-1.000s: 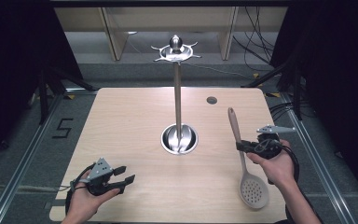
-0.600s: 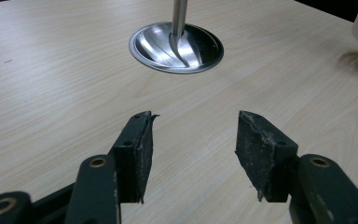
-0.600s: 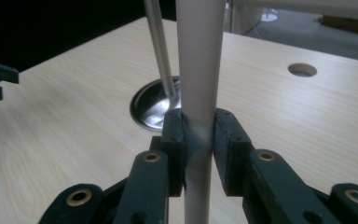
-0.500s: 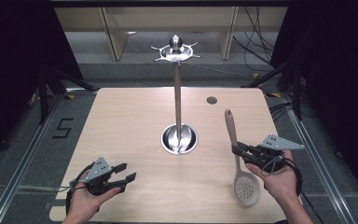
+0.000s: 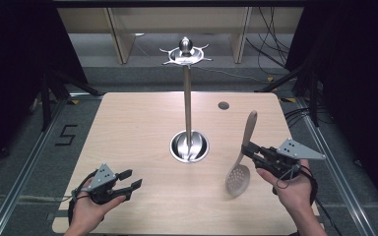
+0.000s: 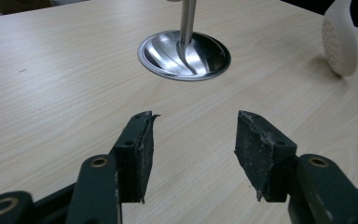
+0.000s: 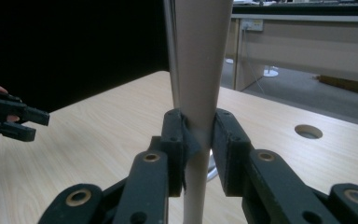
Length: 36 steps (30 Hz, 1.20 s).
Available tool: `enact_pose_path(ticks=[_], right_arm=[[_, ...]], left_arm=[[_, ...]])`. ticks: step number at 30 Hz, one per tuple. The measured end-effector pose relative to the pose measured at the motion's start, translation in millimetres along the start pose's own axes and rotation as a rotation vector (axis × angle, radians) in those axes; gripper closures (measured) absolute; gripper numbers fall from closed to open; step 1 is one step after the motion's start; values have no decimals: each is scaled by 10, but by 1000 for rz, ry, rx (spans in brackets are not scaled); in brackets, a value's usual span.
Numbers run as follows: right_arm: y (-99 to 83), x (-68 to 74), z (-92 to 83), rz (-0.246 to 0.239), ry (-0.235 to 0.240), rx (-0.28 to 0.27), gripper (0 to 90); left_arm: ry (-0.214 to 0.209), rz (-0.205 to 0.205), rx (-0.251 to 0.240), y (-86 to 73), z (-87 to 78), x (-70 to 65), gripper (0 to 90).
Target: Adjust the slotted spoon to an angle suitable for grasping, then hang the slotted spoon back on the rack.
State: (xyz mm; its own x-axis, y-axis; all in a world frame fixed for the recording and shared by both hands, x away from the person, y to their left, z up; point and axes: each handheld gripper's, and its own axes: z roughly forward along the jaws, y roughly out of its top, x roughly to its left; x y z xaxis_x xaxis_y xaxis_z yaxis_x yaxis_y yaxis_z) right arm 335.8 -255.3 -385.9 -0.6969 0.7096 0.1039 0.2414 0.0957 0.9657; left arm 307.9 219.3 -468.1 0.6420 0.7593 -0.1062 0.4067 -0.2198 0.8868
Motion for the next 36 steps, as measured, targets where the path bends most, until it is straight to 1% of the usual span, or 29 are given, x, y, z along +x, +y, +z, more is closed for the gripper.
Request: enact_pose_path(ticks=[1,2,3,4,5,6,7,8,9,10,11,12,14,15,16,18,19,22,23,24,26,27,28,30,31,32,33,35,36], right_arm=[[19,4,7,-12,-17,-6,760],[42,3,21,-25,-3,-13,760],[60,24,31,-12,1,-12,760],[77,39,43,-7,5,-20,760],[99,51,52,-12,0,-18,760],[120,42,72,-39,4,-30,760],[120,42,72,-39,4,-30,760],[158,69,85,-30,-4,-27,760],[181,56,99,-58,1,-43,760],[194,86,98,-27,4,-30,760],[213,77,110,-54,0,-41,760],[224,101,106,-40,1,-32,760],[236,99,119,-57,7,-45,760],[243,120,111,-47,6,-34,760],[253,117,107,-81,-10,-43,760],[244,133,106,-77,-11,-49,760],[232,156,102,-55,-6,-45,760],[218,169,126,-82,-22,-48,760],[216,188,133,-62,6,-26,760],[217,192,140,-74,-9,-21,760],[213,216,155,-60,-10,-22,760],[223,217,185,-94,2,-16,760],[226,242,183,-76,-7,1,760],[240,247,232,-97,7,-4,760],[255,251,251,-113,-4,-6,760],[255,251,251,-113,-4,-6,760],[272,297,307,-92,8,-6,760],[285,312,334,-105,10,-2,760],[288,318,344,-110,4,-4,760]], left_arm=[[0,1,-6,4,1,4,462],[4,10,-6,8,-3,12,463],[2,-6,-9,7,1,13,464],[4,-1,-13,10,1,20,464],[9,5,-15,12,1,26,465],[7,5,-15,13,2,34,465],[7,5,-15,13,2,34,466],[10,-14,-21,13,9,32,466],[10,-14,-21,13,9,32,466],[11,1,-24,25,14,38,467],[11,1,-24,25,14,38,467],[12,7,-31,36,21,35,467],[8,10,-35,43,24,32,466],[18,-7,-39,49,26,22,466],[21,4,-48,68,23,39,466],[26,-6,-60,87,19,45,463],[26,-6,-60,87,19,45,461],[22,-3,-95,170,-6,25,445],[22,0,-105,200,-13,13,441],[18,1,-117,241,-18,-3,435],[16,-2,-120,259,-21,-12,429],[4,-3,-139,345,-14,-53,426],[-11,-4,-153,386,2,-70,423],[-26,-8,-161,480,22,-128,417],[-39,5,-165,529,40,-148,415],[-39,5,-165,529,40,-148,413],[-47,1,-176,640,78,-221,411],[-80,-3,-205,761,127,-289,411],[-80,-3,-205,761,127,-289,414]])
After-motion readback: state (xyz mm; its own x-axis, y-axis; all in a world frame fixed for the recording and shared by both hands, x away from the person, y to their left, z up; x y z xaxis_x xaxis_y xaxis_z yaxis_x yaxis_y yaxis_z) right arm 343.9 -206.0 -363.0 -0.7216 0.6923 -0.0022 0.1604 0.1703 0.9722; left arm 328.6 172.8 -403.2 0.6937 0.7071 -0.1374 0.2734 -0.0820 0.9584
